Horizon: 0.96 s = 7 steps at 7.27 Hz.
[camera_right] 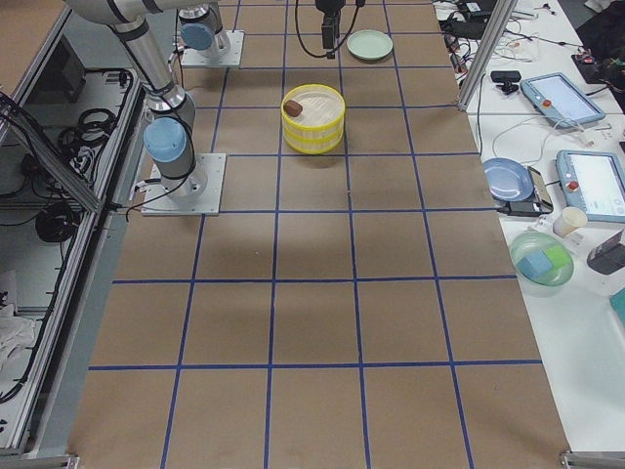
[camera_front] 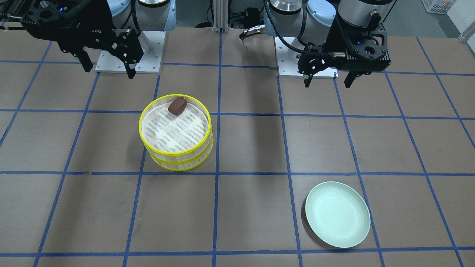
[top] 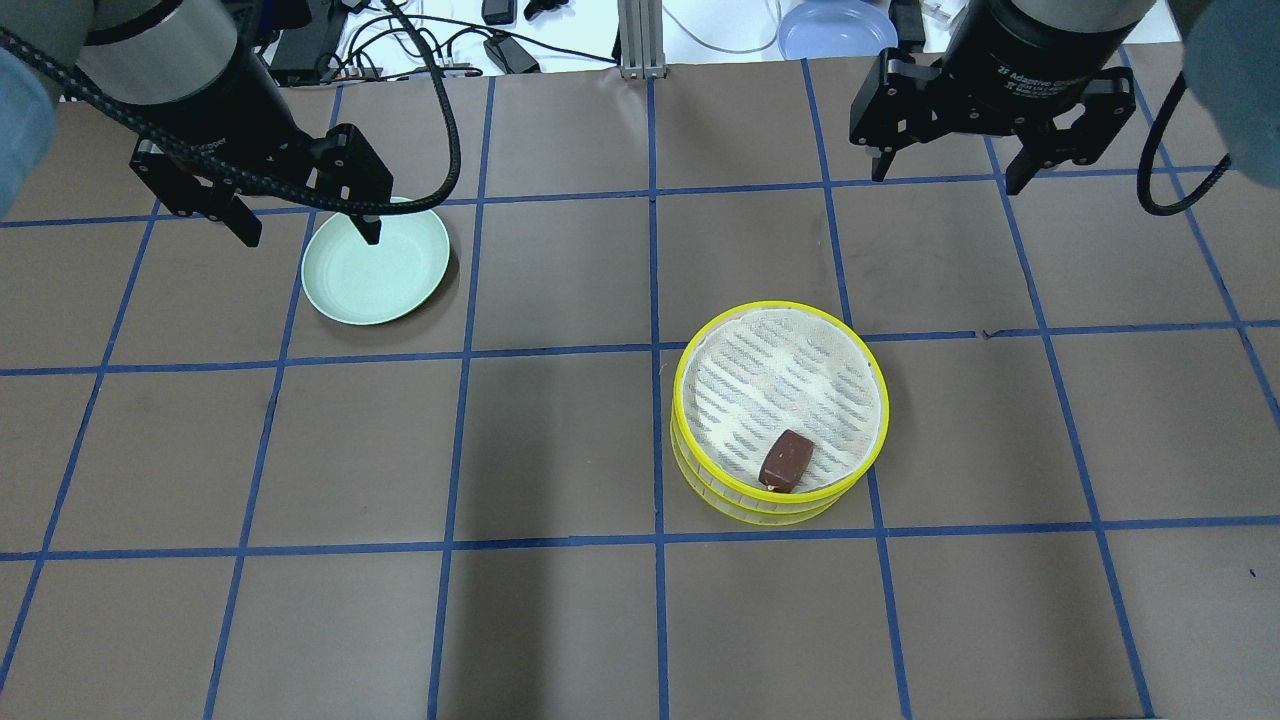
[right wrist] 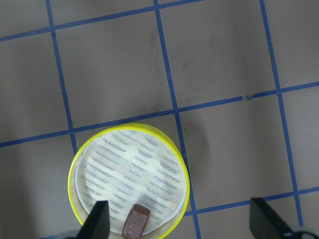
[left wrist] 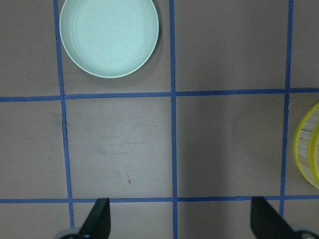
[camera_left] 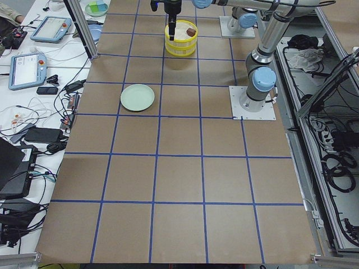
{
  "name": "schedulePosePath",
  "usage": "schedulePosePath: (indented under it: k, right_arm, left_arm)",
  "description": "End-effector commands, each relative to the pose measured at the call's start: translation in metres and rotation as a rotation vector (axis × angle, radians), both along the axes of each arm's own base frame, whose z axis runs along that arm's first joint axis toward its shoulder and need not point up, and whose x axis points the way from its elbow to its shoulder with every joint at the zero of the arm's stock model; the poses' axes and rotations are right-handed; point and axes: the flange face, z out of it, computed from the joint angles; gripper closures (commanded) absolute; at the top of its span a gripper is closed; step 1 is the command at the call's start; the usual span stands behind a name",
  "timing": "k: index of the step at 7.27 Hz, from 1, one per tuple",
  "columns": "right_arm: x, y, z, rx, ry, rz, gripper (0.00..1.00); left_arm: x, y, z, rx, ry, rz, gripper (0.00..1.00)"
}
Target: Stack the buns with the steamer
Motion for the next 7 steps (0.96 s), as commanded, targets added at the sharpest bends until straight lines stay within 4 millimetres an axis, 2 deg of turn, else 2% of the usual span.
schedulePosePath:
  k: [1, 7]
  right_arm:
    - [0.0, -0.0001, 0.0001, -0.001, -0.001, 0.0, 0.0]
    - [-0.0001, -0.0007, -0.0006, 0.001, 0.001, 0.006, 0.0]
  left_arm:
    - [-0.0013, 0.0013, 0.0006, -0.004, 0.003, -0.003, 0.0]
    - [-0.0006, -0.0002, 0.0021, -0.018, 0.003, 0.0, 0.0]
